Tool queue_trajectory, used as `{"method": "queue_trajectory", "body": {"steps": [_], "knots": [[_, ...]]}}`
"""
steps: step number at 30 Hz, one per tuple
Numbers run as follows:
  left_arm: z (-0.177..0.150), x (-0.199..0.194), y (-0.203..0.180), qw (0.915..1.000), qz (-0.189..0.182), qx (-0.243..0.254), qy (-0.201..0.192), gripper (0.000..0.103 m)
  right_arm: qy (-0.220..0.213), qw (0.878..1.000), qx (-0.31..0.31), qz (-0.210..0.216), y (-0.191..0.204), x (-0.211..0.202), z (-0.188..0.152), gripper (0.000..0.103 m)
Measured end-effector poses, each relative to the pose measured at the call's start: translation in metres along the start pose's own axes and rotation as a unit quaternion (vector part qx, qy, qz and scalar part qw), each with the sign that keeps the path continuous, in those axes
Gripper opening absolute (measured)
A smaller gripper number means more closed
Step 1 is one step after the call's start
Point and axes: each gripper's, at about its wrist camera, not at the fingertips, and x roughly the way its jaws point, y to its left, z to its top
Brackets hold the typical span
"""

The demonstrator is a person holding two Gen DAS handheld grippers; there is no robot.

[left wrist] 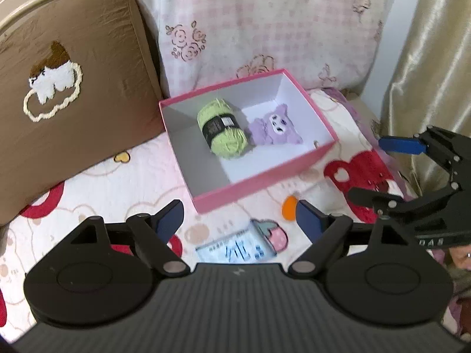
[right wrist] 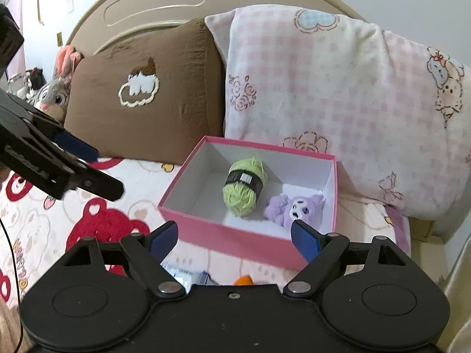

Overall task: Organize objects
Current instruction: 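Open the right tool to release the yarn and pull back from the box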

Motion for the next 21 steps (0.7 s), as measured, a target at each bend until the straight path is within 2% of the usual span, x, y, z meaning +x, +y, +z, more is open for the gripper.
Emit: {"method": "queue_trajectory", "body": {"steps": [2, 7, 12, 21], "knots": [[-0.008, -0.009, 0.0, 1.0, -0.008, 0.002, 0.004, 0.084, 0.002, 1.0, -0.005, 0.007, 0.004, -0.01, -0.004, 0.091], [-0.031, -0.025, -0.002, 0.9998, 0.0, 0.01, 0.016, 0.087, -0.004, 1.0, -0.017, 0.014, 0.017, -0.033, -0.015, 0.093], [-0.049, -0.037, -0.003, 1.0, 0.002, 0.008, 0.005, 0.093, 0.005, 0.999, -0.025, 0.034, 0.031, -0.045, -0.028, 0.093], [-0.081, -0.028, 0.005, 0.9981, -0.055, -0.022, 0.017, 0.095, 0.015, 0.998, -0.015, 0.064, 0.034, -0.054, -0.056, 0.093]]}}
